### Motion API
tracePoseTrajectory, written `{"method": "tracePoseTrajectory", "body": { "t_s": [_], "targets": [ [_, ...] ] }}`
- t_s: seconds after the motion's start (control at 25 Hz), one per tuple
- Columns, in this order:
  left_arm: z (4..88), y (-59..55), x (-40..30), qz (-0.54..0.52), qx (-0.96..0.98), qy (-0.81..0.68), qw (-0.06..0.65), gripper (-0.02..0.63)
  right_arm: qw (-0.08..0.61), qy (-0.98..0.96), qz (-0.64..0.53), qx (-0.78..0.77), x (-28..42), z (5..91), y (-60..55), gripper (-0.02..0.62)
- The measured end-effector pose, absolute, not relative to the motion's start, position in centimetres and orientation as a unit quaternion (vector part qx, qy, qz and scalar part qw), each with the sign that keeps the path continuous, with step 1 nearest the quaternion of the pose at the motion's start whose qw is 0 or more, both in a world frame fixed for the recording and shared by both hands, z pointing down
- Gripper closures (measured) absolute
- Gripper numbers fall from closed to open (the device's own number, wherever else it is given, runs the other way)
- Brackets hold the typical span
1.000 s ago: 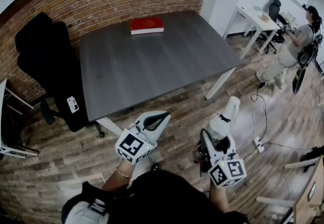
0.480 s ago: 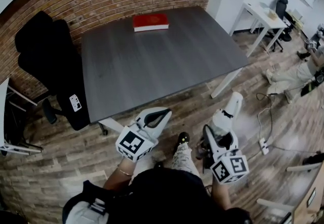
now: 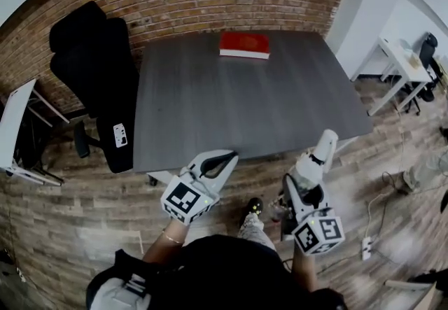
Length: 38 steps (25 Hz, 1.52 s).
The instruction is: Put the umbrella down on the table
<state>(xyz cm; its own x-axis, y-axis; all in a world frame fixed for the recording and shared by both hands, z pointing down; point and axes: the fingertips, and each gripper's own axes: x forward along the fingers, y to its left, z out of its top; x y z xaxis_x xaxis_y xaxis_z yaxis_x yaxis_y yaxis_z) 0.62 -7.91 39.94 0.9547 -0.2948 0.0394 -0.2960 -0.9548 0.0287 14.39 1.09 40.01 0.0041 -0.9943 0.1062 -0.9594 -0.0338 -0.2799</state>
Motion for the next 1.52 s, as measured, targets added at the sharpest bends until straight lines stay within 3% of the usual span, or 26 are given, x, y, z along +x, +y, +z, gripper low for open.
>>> {"method": "tracePoseTrajectory", "body": {
  "t_s": [0.92, 1.52],
  "targets": [
    [40.1, -19.7, 9.6, 0.035, 0.966, -0.257, 0.018, 0.604, 0.044, 0.772, -0.174, -0.61, 24.3, 41.6, -15.2, 0.313],
    [41.3, -22.8, 11.6, 0.05, 0.941, -0.334, 0.023, 0.604, 0.026, 0.815, -0.189, -0.546, 27.1, 44.0, -21.2, 0.313]
  ]
}}
